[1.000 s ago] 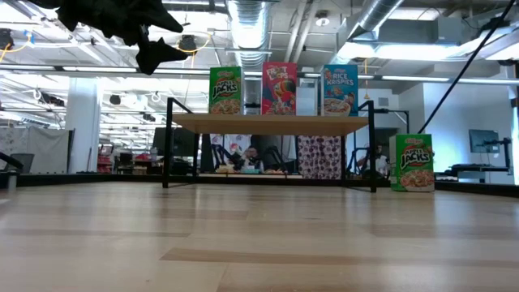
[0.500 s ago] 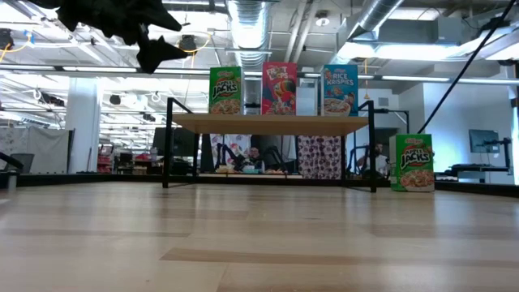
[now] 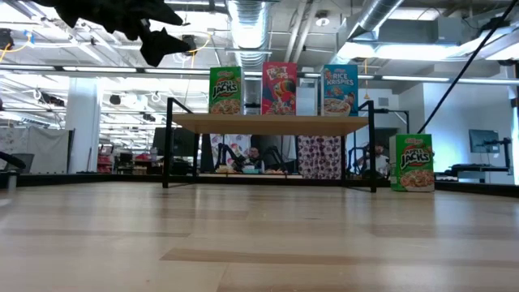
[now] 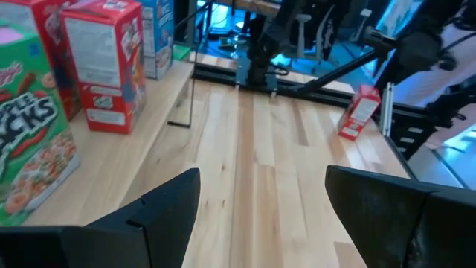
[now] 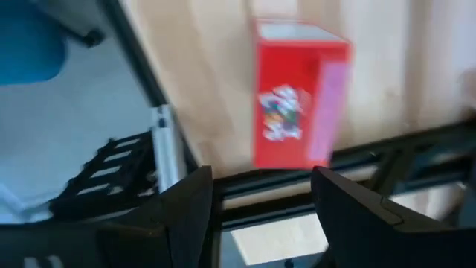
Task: Stack cereal on shelf
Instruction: Put the red cereal box on the shelf aligned with the other red cereal boxes
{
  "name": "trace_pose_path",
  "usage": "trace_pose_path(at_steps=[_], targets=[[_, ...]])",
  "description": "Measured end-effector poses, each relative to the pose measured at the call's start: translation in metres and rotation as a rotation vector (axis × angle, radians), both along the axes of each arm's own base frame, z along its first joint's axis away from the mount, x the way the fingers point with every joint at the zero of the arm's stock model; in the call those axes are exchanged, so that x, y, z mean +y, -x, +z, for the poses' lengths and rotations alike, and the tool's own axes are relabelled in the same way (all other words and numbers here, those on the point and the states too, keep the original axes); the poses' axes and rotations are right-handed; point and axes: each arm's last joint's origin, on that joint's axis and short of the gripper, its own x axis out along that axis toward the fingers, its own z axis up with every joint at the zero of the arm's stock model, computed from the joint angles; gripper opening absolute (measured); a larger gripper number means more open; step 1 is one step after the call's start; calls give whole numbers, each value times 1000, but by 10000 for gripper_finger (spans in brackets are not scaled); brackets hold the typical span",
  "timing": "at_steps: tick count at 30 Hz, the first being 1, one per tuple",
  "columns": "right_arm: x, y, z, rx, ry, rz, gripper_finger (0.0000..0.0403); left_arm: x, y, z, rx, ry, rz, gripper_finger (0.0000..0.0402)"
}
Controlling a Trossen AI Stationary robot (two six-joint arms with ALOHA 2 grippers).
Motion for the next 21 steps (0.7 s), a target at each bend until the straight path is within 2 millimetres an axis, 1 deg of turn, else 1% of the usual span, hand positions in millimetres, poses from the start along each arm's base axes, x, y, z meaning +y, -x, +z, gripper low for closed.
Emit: trace_pose_path(at_steps=[2,5,10,13,16,19,21], targets=[[0,11,5,-15,33,-28,256,-1,-1,1,-12,-3,-6,279],[-2,26,16,-86,60,-74,256,-1,-1,3,-26,-9,-10,279],[-24,48,45,-253,98,-171,256,-1,-1,3,-32,-11,-9,279],[-34,55,56,-315,78,-215,256,-1,-1,3,-31,-10,-8,279],[-36,54,54,-359,58,-214,256,-1,-1,3,-30,-9,-8,279],[-34,47,40,-365,47,-214,256,-1,-1,3,-30,-9,-8,279],[-31,43,31,-329,39,-216,256,-1,-1,3,-29,-9,-8,279]])
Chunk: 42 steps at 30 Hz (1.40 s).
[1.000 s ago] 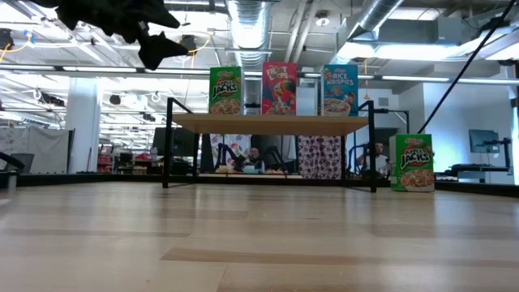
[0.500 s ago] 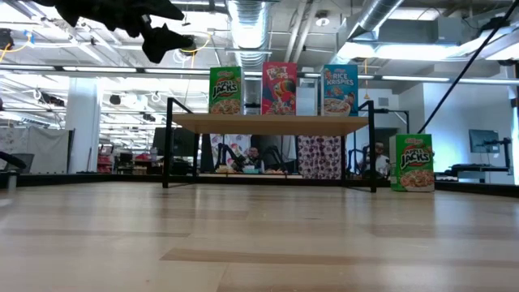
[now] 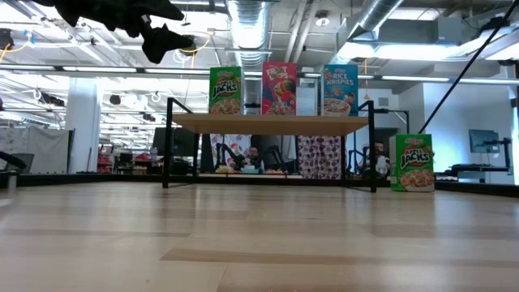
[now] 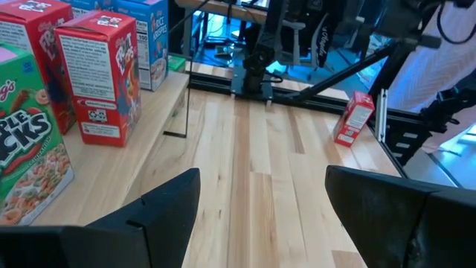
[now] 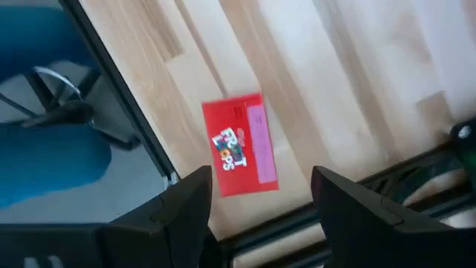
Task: Stack cereal on shelf
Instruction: Put the red cereal box on the shelf aligned with the other red cereal boxes
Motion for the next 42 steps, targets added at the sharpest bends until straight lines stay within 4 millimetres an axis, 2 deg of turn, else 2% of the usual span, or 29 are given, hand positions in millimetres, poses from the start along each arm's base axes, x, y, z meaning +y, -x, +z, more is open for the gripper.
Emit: trace_pose_path(at_steps=[4,12,25,30,42], targets=[[4,-9,-16,43,9,27,256,0,0,0,0,0,0,279],[14,-15,-22,43,-34,79,256,0,0,0,1,1,0,279],[26,-26,-45,131,6,106,256,0,0,0,2,0,0,279],[19,-30,-48,167,56,98,256,0,0,0,1,0,0,279],[18,-36,-48,184,20,109,256,0,0,0,2,-6,-1,279]])
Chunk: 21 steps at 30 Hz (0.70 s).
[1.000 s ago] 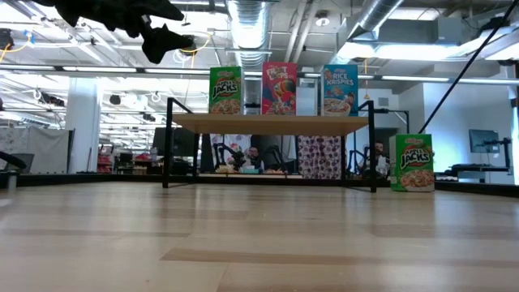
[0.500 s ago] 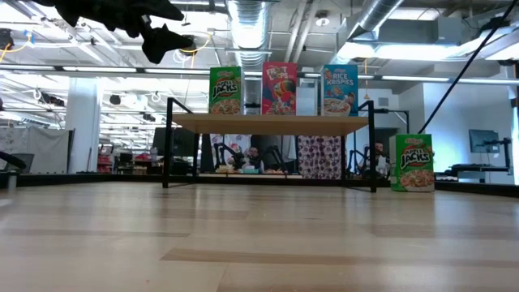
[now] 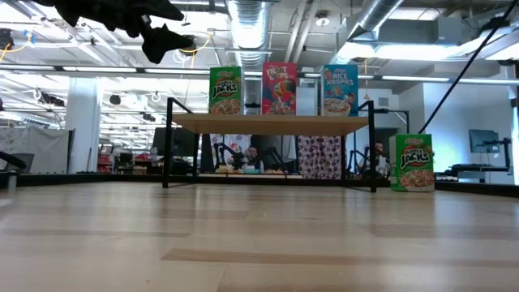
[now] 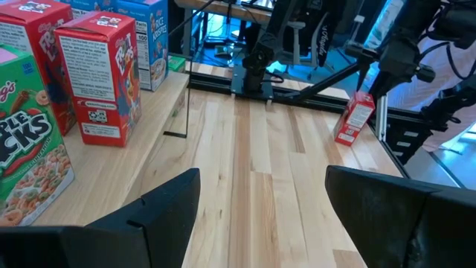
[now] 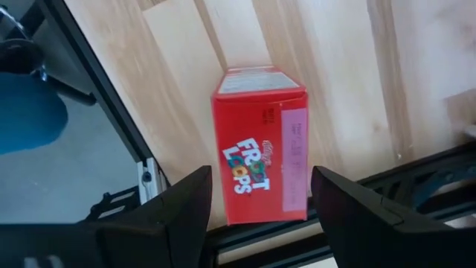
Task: Stack cereal on shelf
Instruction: Put the red cereal box on the shelf aligned with the other red cereal boxes
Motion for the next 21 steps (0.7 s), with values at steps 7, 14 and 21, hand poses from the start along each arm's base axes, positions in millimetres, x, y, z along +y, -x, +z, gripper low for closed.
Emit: trace_pose_path(at_steps=[7,14,21], targets=[[-1,-1,-2,1,0,-6,256,0,0,0,0,0,0,279],[-8,-2,-21,81,4,-13,256,0,0,0,0,2,0,279],[-8,-4,-20,77,-10,11,244,0,0,0,0,5,0,279]])
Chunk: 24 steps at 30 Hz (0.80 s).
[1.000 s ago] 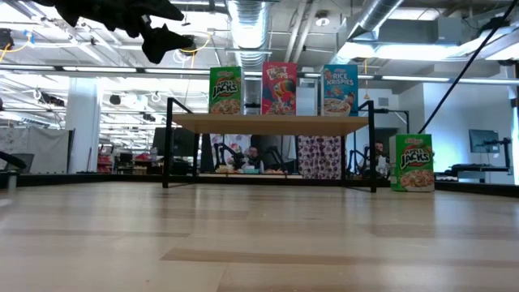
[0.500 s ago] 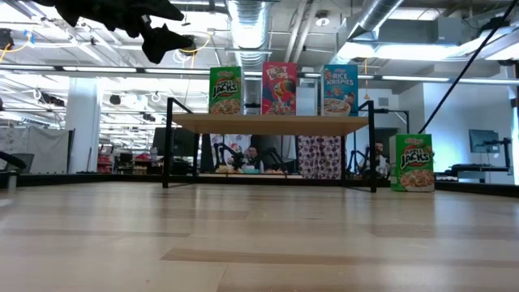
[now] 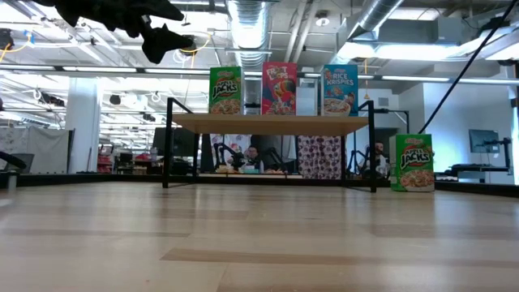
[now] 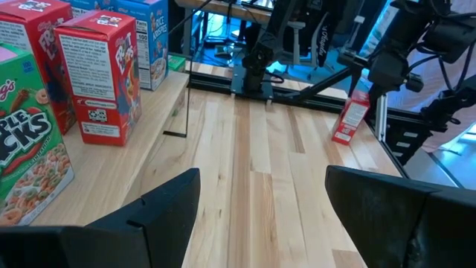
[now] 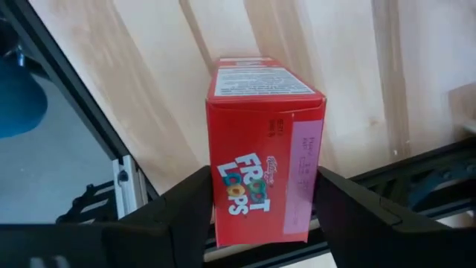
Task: Stack cereal on shelf
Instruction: Put the red cereal box on the shelf aligned with the other red cereal boxes
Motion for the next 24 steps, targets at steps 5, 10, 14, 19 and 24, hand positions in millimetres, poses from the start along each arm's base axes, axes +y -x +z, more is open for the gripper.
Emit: trace_pose_path(at_steps=[5,10,14,19,24], targets=[[1,0,0,-5,-8,-6,198,0,0,0,0,1,0,279],[1,-2,0,-13,-17,-13,172,0,0,0,0,1,0,279],[-1,-7,2,-18,-24,-21,175,0,0,0,0,3,1,279],[-5,-18,10,-42,-54,-15,176,0,0,0,-1,25,4,279],[-13,-31,15,-60,-71,-11,169,0,0,0,-2,69,12,279]])
